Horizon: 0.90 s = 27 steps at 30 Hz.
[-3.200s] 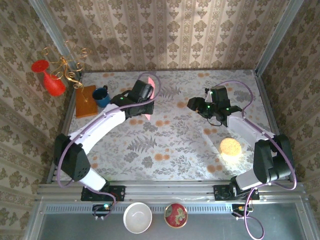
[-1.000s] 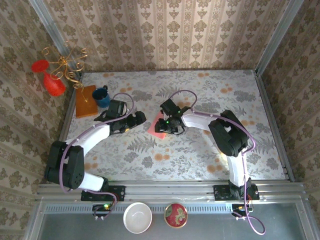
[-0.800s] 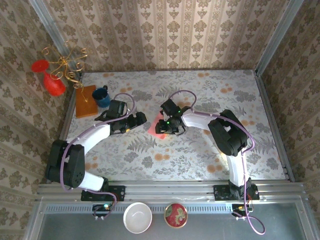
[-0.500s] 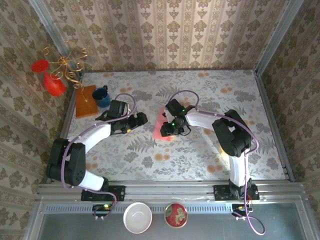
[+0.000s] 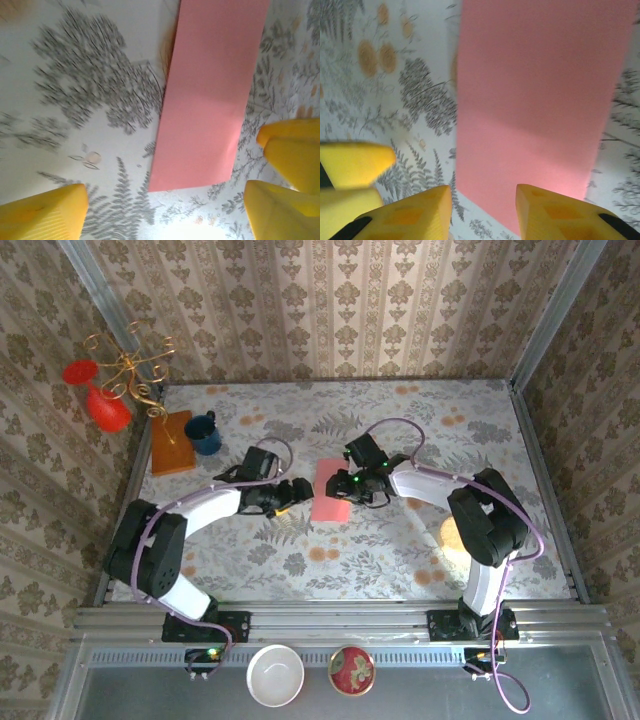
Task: Fold a paper plane with a square sheet of paper (pick it up from the middle)
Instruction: Rotate the triangle at the center of the table, then third fold the triangle at the center of the table.
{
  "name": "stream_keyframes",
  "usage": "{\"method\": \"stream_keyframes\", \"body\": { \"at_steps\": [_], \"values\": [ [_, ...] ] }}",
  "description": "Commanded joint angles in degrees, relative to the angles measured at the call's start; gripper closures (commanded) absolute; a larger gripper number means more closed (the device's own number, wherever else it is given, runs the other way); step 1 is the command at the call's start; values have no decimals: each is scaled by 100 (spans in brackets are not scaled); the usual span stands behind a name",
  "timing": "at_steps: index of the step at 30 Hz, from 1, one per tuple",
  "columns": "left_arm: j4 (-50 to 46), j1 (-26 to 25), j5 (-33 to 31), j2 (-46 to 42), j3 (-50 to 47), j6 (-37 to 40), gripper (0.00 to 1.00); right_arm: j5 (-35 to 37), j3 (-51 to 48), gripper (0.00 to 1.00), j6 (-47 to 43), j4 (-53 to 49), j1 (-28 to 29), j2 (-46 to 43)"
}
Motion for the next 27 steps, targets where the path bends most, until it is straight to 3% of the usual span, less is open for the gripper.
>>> {"method": "stream_keyframes", "body": {
  "at_steps": [1,7,21,27],
  "values": [
    [3,-190,216,240,269,-363,25,-118,-149,60,457,291,-207,226],
    [-27,-425,197,579,431,-552,44,-330,-181,66,447,357,-228,476],
    [-455,-463,-85,825,528,-483,51,-198,-362,69,369,199,-298,780],
    [-212,-454,326,989,620,-427,54,-220,-353,70,353,203,-305,807]
  ]
}}
